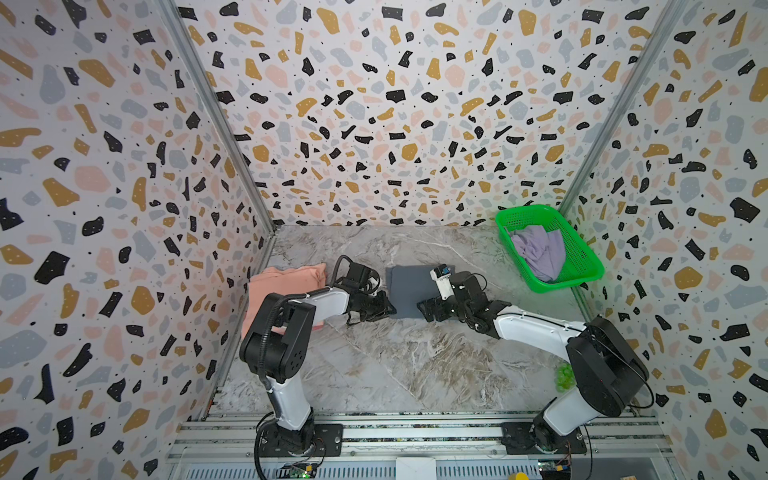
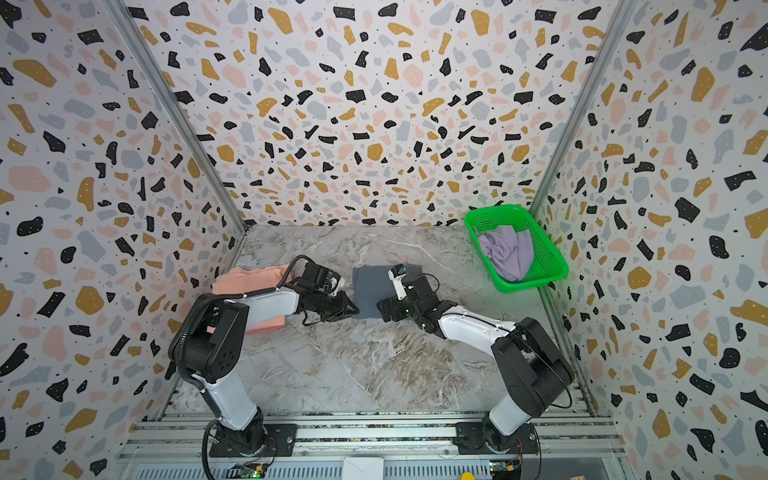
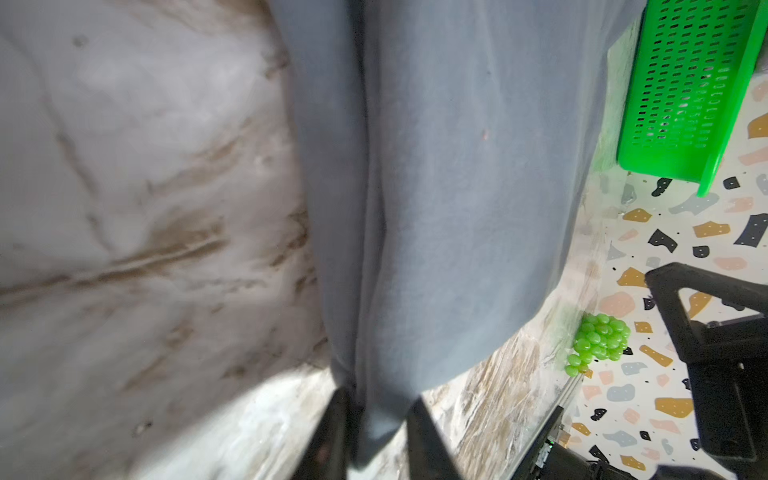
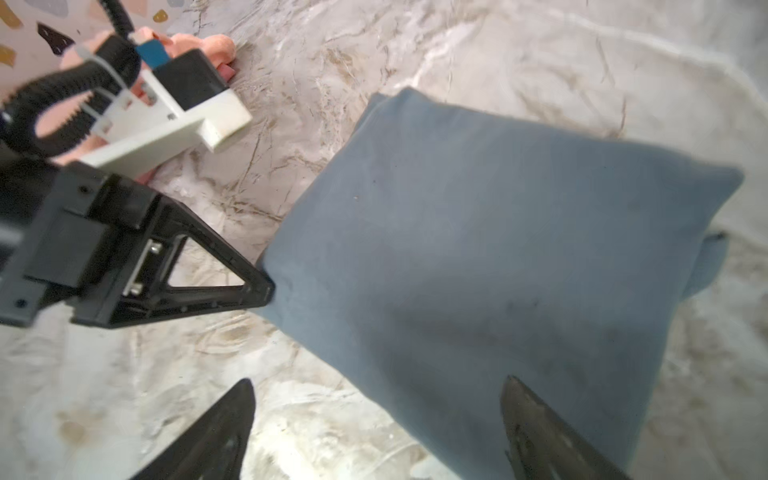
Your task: Fold and stack the t-shirts
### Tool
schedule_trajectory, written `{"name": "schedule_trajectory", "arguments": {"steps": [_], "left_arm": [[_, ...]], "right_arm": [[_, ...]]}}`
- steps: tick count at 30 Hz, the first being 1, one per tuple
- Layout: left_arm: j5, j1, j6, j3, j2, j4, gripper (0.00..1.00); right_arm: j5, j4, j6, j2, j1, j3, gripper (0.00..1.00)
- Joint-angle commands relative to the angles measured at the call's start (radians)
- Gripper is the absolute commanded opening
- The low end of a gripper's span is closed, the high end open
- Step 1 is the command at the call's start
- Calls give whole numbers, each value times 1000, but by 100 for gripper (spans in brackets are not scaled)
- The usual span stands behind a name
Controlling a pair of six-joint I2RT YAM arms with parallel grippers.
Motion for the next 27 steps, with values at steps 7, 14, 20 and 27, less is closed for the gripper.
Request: {"name": "schedule_trajectory", "arguments": {"steps": [7,14,20,27], "left_arm": [[101,-3,-33,141,-41,-96,0],[134,-6,-7,195,-22,-185,0],[168,-6,17,218,-10,-247,0],[183,-5,-15,230,-5,-239,7]], "right_arm": [[186,156,-266,76,150,2,94],[276,231,-339,190,168,72,91],[376,289,-368,255,174,127,86],[330,278,-346,292,177,150,27]]}}
